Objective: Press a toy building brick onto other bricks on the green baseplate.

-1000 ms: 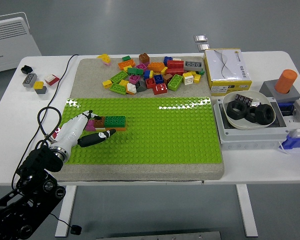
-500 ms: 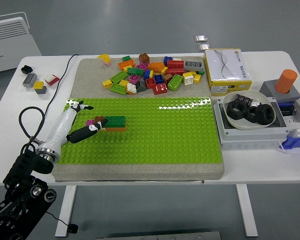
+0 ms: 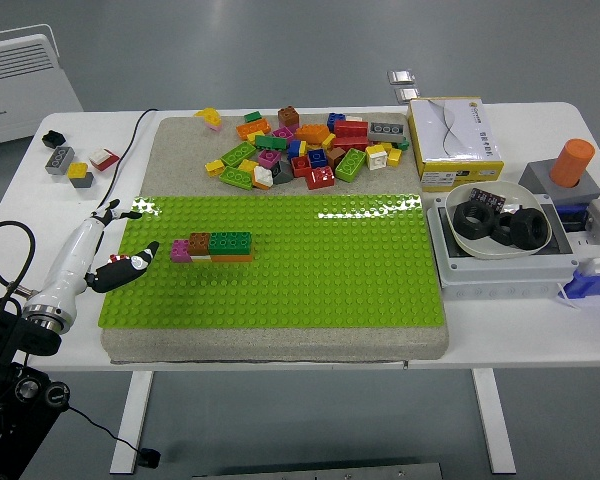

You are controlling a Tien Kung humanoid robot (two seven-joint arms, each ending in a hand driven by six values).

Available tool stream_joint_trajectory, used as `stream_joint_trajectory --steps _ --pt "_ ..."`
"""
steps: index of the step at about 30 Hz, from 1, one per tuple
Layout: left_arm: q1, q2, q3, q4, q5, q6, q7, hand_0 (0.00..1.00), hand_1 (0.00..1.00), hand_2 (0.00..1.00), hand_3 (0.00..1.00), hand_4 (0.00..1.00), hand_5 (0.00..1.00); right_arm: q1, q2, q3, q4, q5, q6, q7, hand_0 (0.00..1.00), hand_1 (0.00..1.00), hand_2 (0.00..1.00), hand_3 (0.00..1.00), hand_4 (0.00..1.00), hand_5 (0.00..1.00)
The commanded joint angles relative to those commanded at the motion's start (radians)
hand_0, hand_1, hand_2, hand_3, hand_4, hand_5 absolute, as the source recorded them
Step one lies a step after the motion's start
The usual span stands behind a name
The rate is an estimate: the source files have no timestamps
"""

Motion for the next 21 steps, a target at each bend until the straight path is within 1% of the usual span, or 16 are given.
stream_joint_trajectory --steps 3,7,10,11,13,15,16,17,19,21 --pt "0.011 -0.002 -0.012 0.011 -0.005 -0.010 -0.017 0.940 0.963 0.985 0.737 0.587 0.002 0.002 -0.008 -0.008 0.000 0.013 -0.001 0.000 0.514 0.698 0.699 0.754 0.807 0.794" --pt "0.011 0.001 -0.019 0.018 -0.008 -0.021 -0.025 0.941 0.964 0.984 0.752 0.579 0.002 0.005 -0.016 0.003 0.000 0.005 0.000 0.002 0.514 0.698 0.704 0.754 0.809 0.791" --pt "0.003 0.008 -0.021 0.025 -0.013 -0.031 -0.027 0.941 0.964 0.984 0.752 0.579 0.002 0.008 -0.021 0.013 0.000 -0.005 0.000 0.002 0.514 0.698 0.704 0.754 0.809 0.791" --pt "-0.001 0.012 -0.020 0.029 -0.014 -0.036 -0.026 0.940 0.962 0.967 0.752 0.533 0.002 0.010 -0.022 0.017 0.000 -0.008 0.000 0.003 0.514 0.698 0.701 0.755 0.814 0.782" --pt "-0.011 0.022 -0.015 0.039 -0.016 -0.048 -0.022 0.940 0.962 0.967 0.752 0.533 0.002 0.012 -0.024 0.025 0.000 -0.016 0.000 0.003 0.514 0.698 0.701 0.755 0.814 0.782" --pt "-0.025 0.039 -0.002 0.052 -0.021 -0.064 -0.014 0.940 0.962 0.967 0.752 0.533 0.002 0.014 -0.026 0.030 0.000 -0.021 0.000 0.003 0.514 0.698 0.701 0.755 0.814 0.782" --pt "-0.034 0.051 0.010 0.060 -0.026 -0.076 -0.008 0.940 0.962 0.967 0.752 0.533 0.002 0.015 -0.027 0.033 0.000 -0.023 0.000 0.003 0.514 0.698 0.701 0.755 0.814 0.782" --pt "-0.046 0.068 0.025 0.070 -0.035 -0.090 0.000 0.940 0.975 0.983 0.797 0.504 0.002 0.017 -0.028 0.035 0.000 -0.026 0.000 0.004 0.514 0.698 0.690 0.755 0.819 0.771" --pt "-0.071 0.097 0.055 0.087 -0.053 -0.113 0.013 0.940 0.975 0.983 0.797 0.504 0.002 0.019 -0.030 0.038 0.000 -0.029 0.000 0.004 0.514 0.698 0.690 0.755 0.819 0.771" --pt "-0.105 0.132 0.093 0.108 -0.078 -0.138 0.024 0.940 0.975 0.983 0.797 0.504 0.002 0.022 -0.032 0.042 0.000 -0.033 0.000 0.004 0.514 0.698 0.690 0.755 0.819 0.771"
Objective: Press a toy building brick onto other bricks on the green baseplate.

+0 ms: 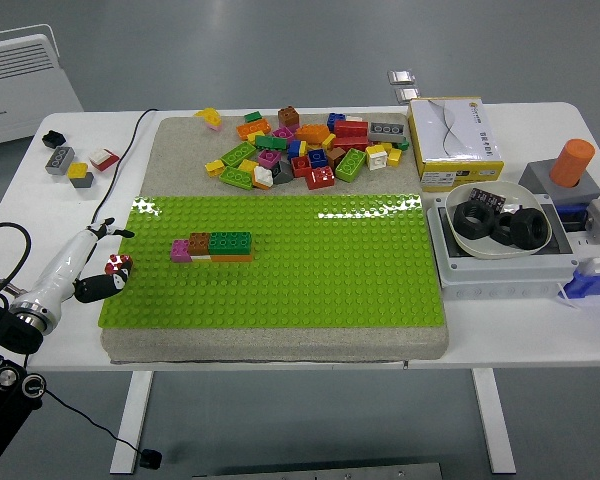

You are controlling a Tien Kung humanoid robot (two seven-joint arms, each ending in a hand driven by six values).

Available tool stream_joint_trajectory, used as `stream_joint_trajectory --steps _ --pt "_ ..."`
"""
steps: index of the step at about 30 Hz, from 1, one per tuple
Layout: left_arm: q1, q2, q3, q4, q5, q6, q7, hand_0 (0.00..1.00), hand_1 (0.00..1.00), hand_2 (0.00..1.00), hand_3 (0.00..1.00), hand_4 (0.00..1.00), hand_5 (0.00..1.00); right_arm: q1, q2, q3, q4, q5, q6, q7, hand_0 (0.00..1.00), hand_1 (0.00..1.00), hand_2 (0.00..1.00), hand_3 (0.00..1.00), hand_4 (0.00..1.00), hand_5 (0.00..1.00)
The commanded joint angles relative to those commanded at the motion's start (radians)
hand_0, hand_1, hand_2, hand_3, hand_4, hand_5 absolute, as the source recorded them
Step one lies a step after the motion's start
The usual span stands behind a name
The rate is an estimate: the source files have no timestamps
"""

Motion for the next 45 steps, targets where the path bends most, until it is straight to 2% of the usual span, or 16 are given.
stream_joint_trajectory --steps 3,7,10,14,27,38,39,44,45 --pt "-0.059 0.058 0.063 0.031 -0.040 -0.028 0.008 0.942 0.979 0.989 0.803 0.491 0.002 0.007 -0.002 0.005 0.000 -0.006 0.000 0.000 0.515 0.698 0.683 0.752 0.815 0.778" --pt "-0.131 0.122 0.138 0.059 -0.090 -0.051 0.008 0.942 0.979 0.989 0.803 0.491 0.002 0.013 -0.003 0.007 0.000 -0.008 -0.001 -0.001 0.515 0.698 0.683 0.752 0.815 0.778" --pt "-0.175 0.158 0.190 0.082 -0.133 -0.070 0.010 0.942 0.981 0.998 0.803 0.488 0.002 0.017 -0.003 0.011 0.000 -0.011 0.000 -0.001 0.515 0.698 0.679 0.753 0.813 0.786" --pt "-0.211 0.184 0.236 0.108 -0.172 -0.095 0.012 0.953 0.991 0.998 0.797 0.507 0.002 0.021 -0.003 0.016 0.000 -0.014 0.001 0.000 0.515 0.697 0.676 0.752 0.814 0.785" --pt "-0.286 0.201 0.320 0.155 -0.271 -0.144 0.012 0.967 0.998 0.998 0.782 0.535 0.002 0.029 -0.008 0.018 0.000 -0.019 0.002 0.001 0.515 0.697 0.674 0.751 0.832 0.764" --pt "-0.299 0.217 0.319 0.136 -0.309 -0.191 0.030 0.970 0.998 0.998 0.798 0.559 0.002 0.030 -0.011 0.020 0.000 -0.021 0.004 0.002 0.515 0.695 0.672 0.751 0.833 0.763" --pt "-0.301 0.218 0.320 0.134 -0.308 -0.197 0.032 0.976 0.998 0.998 0.834 0.636 0.002 0.030 -0.011 0.020 0.000 -0.021 0.004 0.002 0.515 0.697 0.668 0.751 0.834 0.763" --pt "-0.305 0.220 0.322 0.135 -0.299 -0.225 0.048 0.976 0.998 0.998 0.834 0.636 0.002 0.031 -0.012 0.015 0.000 -0.018 0.004 0.003 0.515 0.697 0.668 0.751 0.834 0.763" --pt "-0.305 0.221 0.322 0.136 -0.297 -0.230 0.051 0.984 0.998 0.998 0.876 0.826 0.008 0.031 -0.012 0.015 0.000 -0.018 0.004 0.003 0.515 0.696 0.667 0.751 0.834 0.763"
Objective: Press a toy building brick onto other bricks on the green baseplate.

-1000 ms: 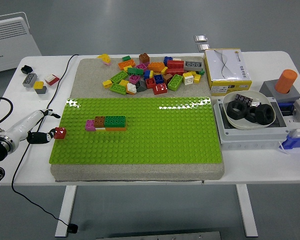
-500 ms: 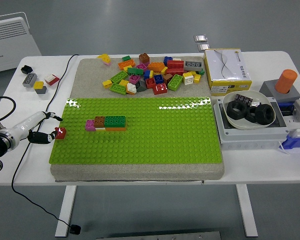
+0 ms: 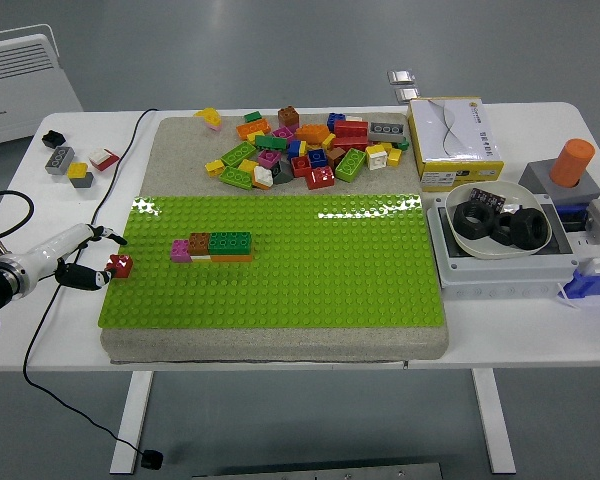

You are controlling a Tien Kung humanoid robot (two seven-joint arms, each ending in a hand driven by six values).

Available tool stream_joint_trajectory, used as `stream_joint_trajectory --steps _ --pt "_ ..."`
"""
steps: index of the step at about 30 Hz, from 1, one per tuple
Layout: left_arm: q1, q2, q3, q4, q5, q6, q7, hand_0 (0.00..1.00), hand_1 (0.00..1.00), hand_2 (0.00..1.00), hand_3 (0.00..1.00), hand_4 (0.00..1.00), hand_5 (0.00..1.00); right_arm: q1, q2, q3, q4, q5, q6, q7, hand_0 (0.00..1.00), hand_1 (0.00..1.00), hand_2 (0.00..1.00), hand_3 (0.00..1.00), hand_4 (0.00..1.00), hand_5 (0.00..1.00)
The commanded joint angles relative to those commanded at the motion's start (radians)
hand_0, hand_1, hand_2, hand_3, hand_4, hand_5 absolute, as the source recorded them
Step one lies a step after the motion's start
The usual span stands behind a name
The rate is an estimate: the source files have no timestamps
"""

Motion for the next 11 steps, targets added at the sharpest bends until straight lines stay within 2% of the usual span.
stream_joint_trajectory --steps 4,6,11 --pt "-0.005 -0.001 0.003 0.010 0.008 -0.013 0.009 0.984 0.998 0.998 0.876 0.826 0.008 0.001 0.000 -0.002 0.000 0.002 0.000 0.000 0.515 0.696 0.667 0.751 0.834 0.763" --pt "-0.008 -0.003 0.004 0.017 0.010 -0.013 0.010 0.986 0.998 0.998 0.888 0.860 0.032 0.001 0.000 -0.002 0.000 0.002 0.000 0.000 0.515 0.696 0.668 0.751 0.835 0.764" --pt "-0.014 -0.012 0.004 0.035 0.017 -0.006 0.008 0.986 0.998 0.998 0.888 0.860 0.032 0.001 -0.001 -0.005 0.000 0.004 0.000 0.001 0.515 0.696 0.668 0.751 0.835 0.764"
